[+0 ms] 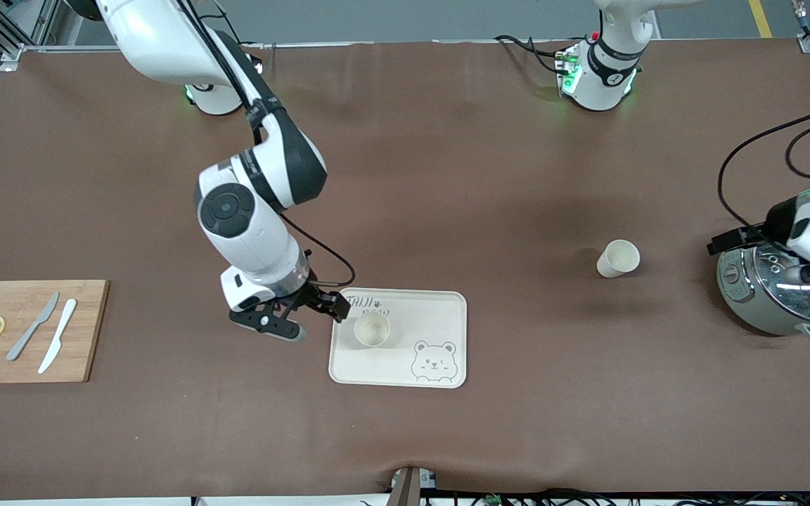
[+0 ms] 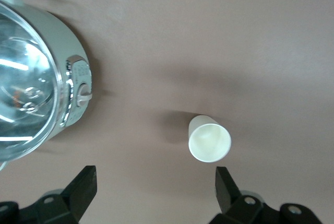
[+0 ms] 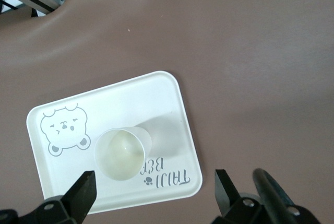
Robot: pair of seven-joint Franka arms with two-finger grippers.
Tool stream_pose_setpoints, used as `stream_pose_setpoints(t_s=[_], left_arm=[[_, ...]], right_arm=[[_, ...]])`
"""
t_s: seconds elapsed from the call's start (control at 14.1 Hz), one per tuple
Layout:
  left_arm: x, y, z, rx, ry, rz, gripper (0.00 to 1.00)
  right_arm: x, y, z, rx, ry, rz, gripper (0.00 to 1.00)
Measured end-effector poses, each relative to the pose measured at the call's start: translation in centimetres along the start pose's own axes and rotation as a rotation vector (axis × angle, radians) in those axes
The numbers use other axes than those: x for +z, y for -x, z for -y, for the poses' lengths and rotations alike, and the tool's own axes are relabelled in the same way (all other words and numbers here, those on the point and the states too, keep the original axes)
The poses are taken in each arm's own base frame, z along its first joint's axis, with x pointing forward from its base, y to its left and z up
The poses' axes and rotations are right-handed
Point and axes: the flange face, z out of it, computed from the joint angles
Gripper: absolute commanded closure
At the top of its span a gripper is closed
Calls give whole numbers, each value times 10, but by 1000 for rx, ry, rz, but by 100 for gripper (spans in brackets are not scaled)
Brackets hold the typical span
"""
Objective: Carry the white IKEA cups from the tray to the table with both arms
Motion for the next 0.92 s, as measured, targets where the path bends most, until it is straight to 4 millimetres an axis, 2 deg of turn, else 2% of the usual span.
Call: stream_pose_setpoints(t_s=[0.14,0.43,0.71,0.92], left_arm=[[-30,1,-15,-10,5,-17,0],[-71,19,-59,-28,18,-60,0],[-115,48,-74,-2,26,-120,0],[-140,76,-102,27,27,-142,0]], right_arm=[[19,6,8,-15,-5,-9,0],[45,16,11,-48,28,-7,0],[75,29,19,-77,38,-11,0],[88,33,20,-84,40,-12,0]])
